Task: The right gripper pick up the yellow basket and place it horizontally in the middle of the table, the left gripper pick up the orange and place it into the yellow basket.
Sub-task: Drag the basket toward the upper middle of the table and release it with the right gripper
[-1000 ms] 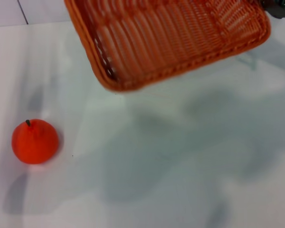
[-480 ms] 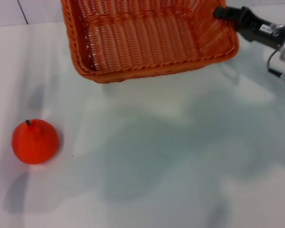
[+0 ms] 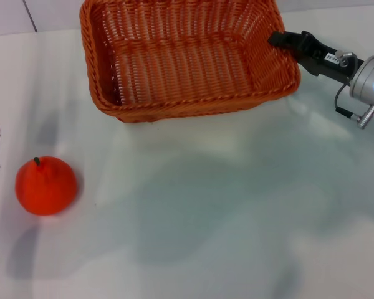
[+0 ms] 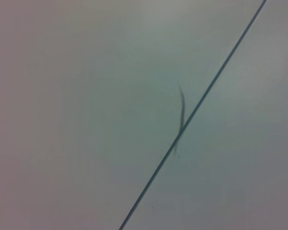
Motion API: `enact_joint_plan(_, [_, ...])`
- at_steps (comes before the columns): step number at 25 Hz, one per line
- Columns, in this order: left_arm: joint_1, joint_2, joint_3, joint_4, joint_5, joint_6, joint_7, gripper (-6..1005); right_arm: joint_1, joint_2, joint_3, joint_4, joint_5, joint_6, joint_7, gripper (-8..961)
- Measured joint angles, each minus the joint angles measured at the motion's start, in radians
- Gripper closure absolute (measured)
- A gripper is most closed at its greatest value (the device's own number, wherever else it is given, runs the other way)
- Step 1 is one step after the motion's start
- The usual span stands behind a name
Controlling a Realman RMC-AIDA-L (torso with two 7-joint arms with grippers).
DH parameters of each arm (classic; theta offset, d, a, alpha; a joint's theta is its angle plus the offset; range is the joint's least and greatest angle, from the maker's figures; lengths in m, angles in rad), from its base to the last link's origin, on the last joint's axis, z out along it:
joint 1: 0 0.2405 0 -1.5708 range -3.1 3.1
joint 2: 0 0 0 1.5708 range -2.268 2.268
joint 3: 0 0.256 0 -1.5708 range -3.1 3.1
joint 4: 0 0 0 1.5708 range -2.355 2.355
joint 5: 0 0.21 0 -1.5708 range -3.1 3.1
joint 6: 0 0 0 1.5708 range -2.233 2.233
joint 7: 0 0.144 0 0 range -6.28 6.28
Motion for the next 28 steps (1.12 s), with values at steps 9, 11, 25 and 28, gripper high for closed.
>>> enact_joint_plan(9, [-0.001, 0.000, 0.000, -0.001, -0.002, -0.001, 0.000, 274, 0.002, -0.002, -0.013, 0.025, -0.011, -0.037, 0.000, 757])
enact_joint_plan(11, [-0.001, 0.000, 0.000, -0.001, -0.003, -0.001, 0.000, 274, 0.003, -0.002, -0.020, 0.025, -0.013, -0.037, 0.000, 749])
enact_joint_plan(25, [-0.002, 0.000, 0.005, 0.000, 0.004, -0.007, 0.000, 272, 0.000, -0.005, -0.029, 0.025, -0.009, -0.033, 0.000, 620])
enact_joint_plan(28, [0.006, 0.001, 0.008, 0.003, 0.004, 0.006, -0.001, 272, -0.009, -0.006, -0.018, 0.019, -0.007, -0.029, 0.000, 502])
